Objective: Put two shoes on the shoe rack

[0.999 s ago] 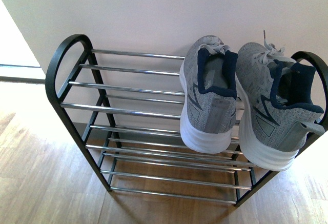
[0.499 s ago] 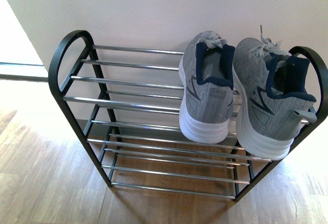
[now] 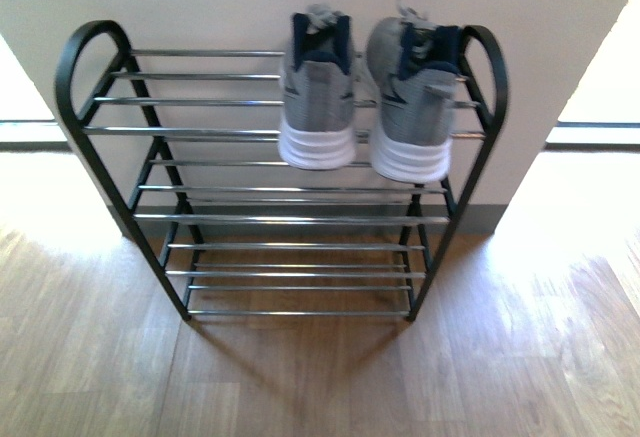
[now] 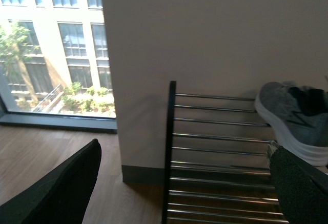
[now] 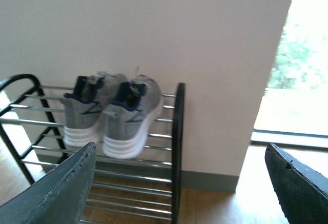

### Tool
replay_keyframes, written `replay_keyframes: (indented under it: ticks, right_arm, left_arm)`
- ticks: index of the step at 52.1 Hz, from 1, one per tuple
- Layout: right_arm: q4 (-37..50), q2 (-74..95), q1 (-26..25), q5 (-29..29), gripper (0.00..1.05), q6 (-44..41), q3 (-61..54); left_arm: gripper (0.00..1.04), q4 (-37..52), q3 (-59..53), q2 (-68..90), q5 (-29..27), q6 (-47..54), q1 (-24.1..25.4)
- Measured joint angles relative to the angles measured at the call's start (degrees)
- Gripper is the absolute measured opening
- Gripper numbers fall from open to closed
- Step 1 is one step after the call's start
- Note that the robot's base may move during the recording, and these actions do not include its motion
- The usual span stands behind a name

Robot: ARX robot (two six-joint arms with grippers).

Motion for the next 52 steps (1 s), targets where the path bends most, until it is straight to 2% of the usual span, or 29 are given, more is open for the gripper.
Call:
replay_keyframes:
  ticks: [52]
  right_arm:
    - [0.0, 0.0, 0.0, -0.1, 0.95, 0.2, 0.0]
  left_arm:
    - [0.95, 0.0, 0.0, 0.0, 0.0, 0.0, 0.0]
